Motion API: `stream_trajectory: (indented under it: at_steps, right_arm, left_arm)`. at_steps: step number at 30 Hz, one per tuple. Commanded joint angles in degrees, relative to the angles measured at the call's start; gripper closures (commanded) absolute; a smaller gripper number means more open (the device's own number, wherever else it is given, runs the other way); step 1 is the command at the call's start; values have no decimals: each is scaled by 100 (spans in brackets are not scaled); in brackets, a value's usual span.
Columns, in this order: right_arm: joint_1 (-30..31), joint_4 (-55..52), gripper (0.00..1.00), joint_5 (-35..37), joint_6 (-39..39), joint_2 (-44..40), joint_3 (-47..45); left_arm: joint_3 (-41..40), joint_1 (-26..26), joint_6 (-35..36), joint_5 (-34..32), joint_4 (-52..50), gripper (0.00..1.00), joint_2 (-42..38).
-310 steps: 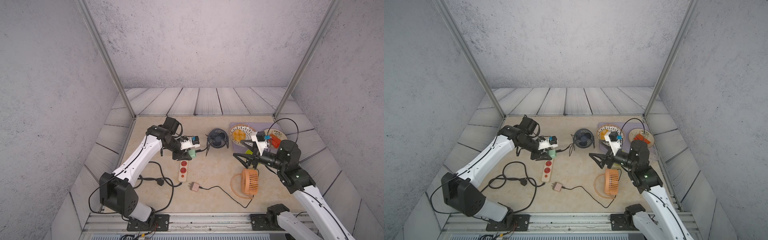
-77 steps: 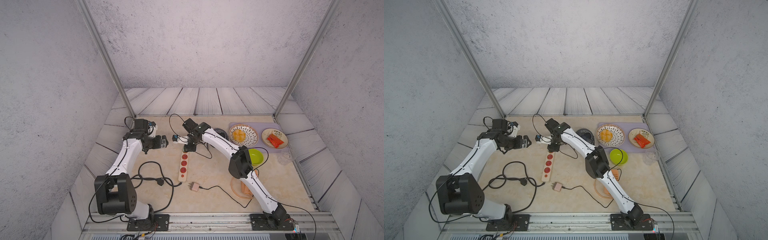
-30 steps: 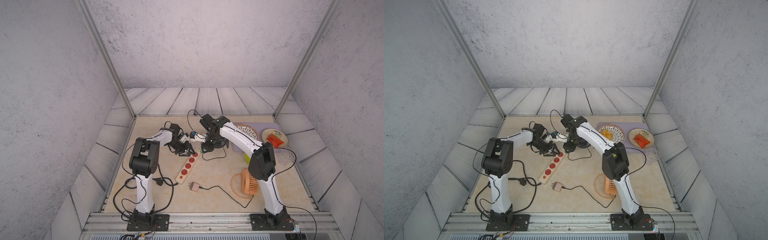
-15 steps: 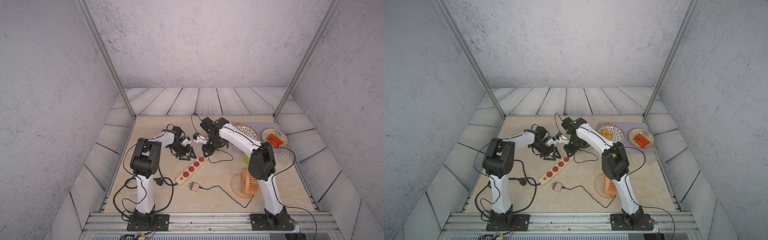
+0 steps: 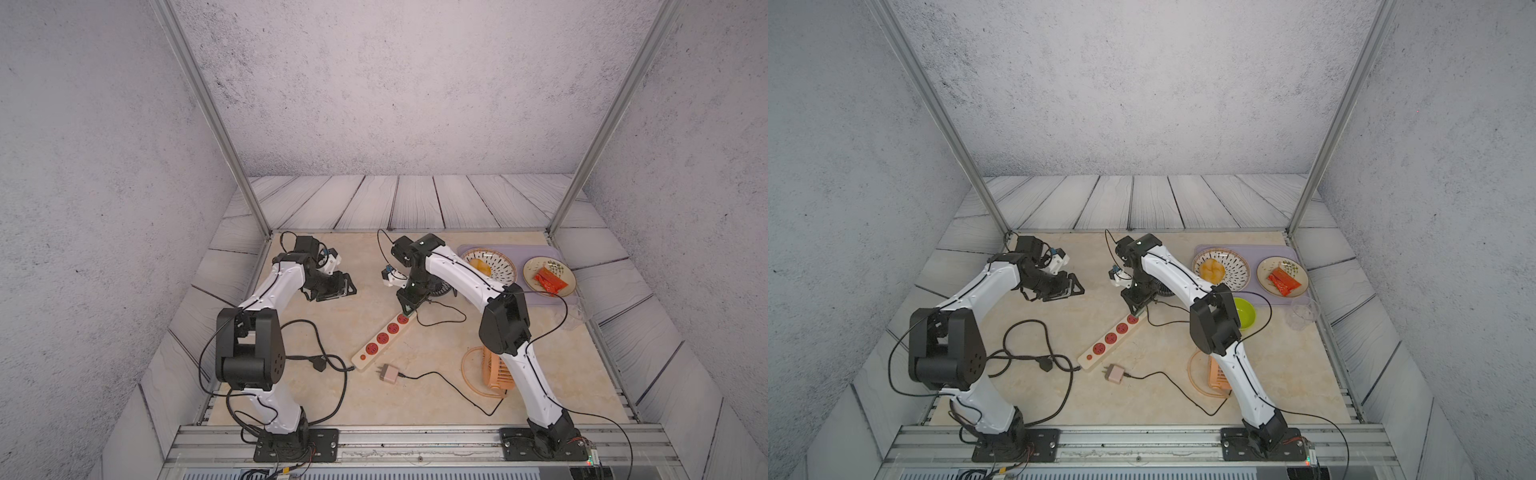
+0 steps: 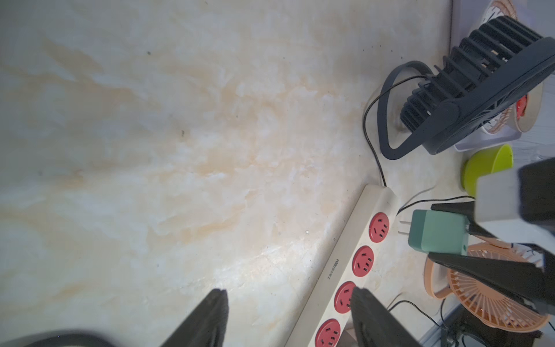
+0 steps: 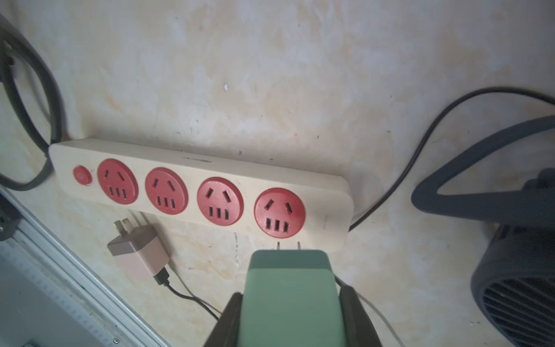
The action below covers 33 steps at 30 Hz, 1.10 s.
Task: Plug the desk fan into the power strip
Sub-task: Insert the plug into the socket.
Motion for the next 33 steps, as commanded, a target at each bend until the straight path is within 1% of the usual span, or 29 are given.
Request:
stream_trajectory:
  at_steps: [1, 5, 7, 11, 17, 23, 33]
  right_arm:
    - [113, -206, 100, 239, 47, 135, 295]
    - [142, -228, 100, 509, 34, 234, 373]
    - [157, -226, 100, 508, 50, 274, 404]
    - [252, -221, 100, 488, 70, 333, 378]
    - [353, -220, 100, 623, 99, 342, 214]
    - [371, -201, 100, 494, 187, 349, 243]
    - [392, -207, 100, 725, 386, 257, 59]
  left_arm:
    - [-192, 29, 351, -666, 144, 23, -176]
    - [-222, 47, 378, -961, 195, 13, -361]
    - [-246, 56, 397, -1058, 221, 11, -424]
    - [-335, 77, 429, -1166, 287, 3, -522]
    - [-342, 84, 430, -1193, 291, 0, -538]
    - [-343, 89, 429, -1170, 293, 1, -505]
    - [-330, 84, 412, -1139, 293, 0, -454]
